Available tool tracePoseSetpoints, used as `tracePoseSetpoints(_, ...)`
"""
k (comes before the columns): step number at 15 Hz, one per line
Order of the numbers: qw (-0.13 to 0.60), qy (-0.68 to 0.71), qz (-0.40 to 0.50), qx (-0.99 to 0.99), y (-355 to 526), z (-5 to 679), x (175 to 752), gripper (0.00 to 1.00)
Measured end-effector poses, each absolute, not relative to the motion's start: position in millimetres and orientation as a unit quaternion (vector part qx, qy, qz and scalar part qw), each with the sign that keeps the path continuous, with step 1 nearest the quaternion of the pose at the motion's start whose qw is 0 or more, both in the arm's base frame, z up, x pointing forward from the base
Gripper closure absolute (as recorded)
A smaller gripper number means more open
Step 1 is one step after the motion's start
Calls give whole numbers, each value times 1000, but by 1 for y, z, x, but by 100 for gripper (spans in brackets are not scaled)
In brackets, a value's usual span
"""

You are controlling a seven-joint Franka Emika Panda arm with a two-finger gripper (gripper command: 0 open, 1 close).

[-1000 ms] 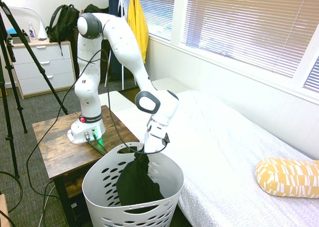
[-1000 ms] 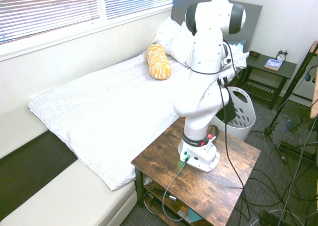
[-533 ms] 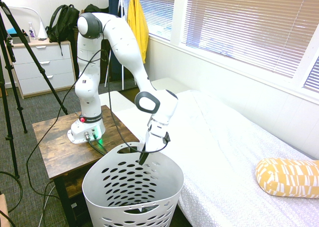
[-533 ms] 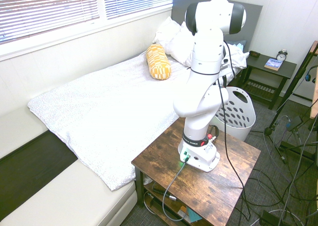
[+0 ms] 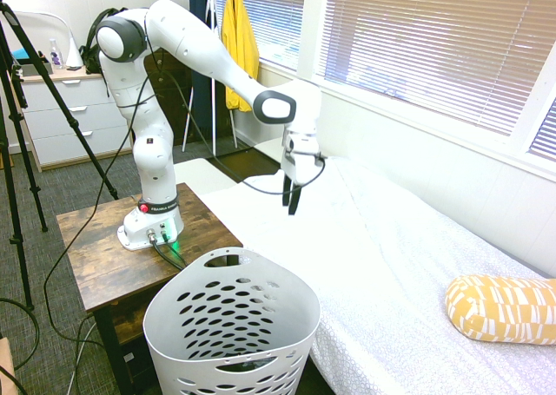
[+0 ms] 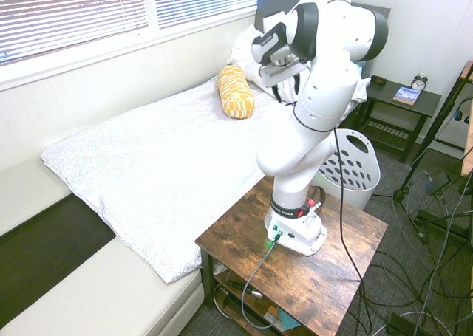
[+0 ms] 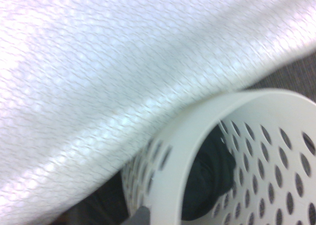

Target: Put my clothes in the laundry bag

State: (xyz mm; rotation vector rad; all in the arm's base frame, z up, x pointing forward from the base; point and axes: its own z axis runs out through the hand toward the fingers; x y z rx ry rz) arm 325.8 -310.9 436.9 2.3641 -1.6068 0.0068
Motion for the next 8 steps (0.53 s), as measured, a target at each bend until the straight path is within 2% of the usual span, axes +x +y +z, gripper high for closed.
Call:
tracePoseSetpoints(4, 117, -496, 28, 860, -181, 429, 405, 0)
tracePoseSetpoints(8, 76, -434, 49, 896, -44, 416, 452, 0)
